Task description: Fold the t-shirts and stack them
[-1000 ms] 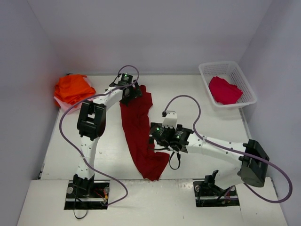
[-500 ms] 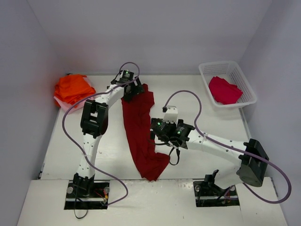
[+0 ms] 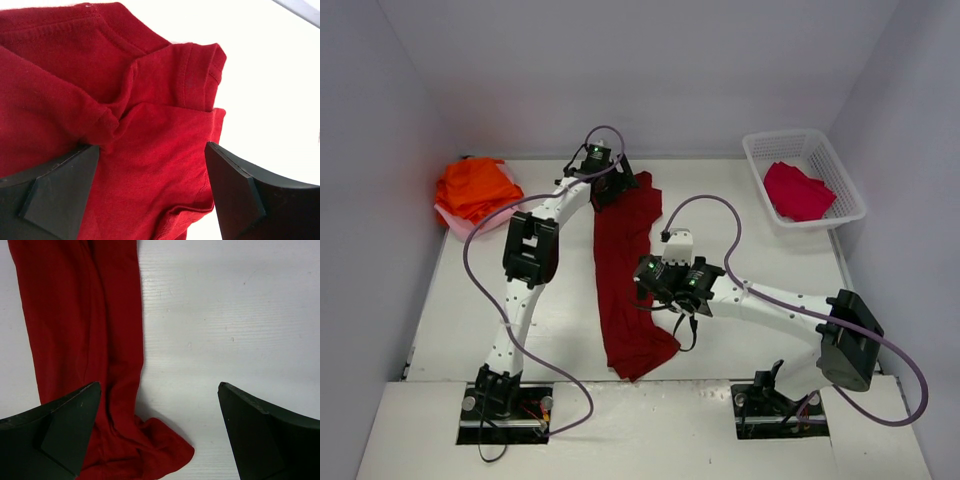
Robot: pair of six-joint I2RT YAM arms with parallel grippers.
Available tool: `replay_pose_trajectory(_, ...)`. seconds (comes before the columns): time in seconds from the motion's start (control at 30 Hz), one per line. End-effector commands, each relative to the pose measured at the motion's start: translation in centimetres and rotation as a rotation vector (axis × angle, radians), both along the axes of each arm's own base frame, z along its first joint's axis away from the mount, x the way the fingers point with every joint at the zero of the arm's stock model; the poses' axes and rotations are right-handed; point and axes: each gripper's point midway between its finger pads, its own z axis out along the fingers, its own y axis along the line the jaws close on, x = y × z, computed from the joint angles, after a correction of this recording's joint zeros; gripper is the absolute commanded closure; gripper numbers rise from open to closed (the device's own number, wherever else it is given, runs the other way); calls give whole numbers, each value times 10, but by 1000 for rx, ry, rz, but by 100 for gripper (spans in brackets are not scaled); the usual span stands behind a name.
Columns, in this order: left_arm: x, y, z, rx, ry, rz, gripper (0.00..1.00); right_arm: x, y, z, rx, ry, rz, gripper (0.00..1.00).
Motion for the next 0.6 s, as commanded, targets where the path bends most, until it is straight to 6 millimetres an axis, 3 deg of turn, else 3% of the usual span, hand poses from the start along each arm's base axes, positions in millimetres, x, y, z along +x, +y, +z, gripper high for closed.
replay_pose_trajectory(0.0,10,-33,33,-89,-90,-72,18,7,0,7,-4,-42,-27,0)
replay_pose_trajectory(0.03,13,-37,41,-105,-109,-83,18,7,-1,5,-6,-38,-28,0)
replay_pose_trajectory(0.33,24,-55,36,-161,-136,-153,18,6,1,-8,-30,-16,-27,0)
replay_pose_trajectory(0.43,22,-55,33,-162,-130,-160,18,5,3,-11,-36,-11,-24,0)
replay_pose_trajectory(0.47,22,-54,44,-155,-153,-166,18,5,3,-11,-38,-12,-24,0)
replay_pose_trajectory(0.5,19,-49,37,-135,-141,-154,18,5,3,-10,-35,-15,-25,0)
replay_pose_trajectory(0.57,17,-44,46,-111,-173,-153,18,5,4,-9,-36,-19,-22,0)
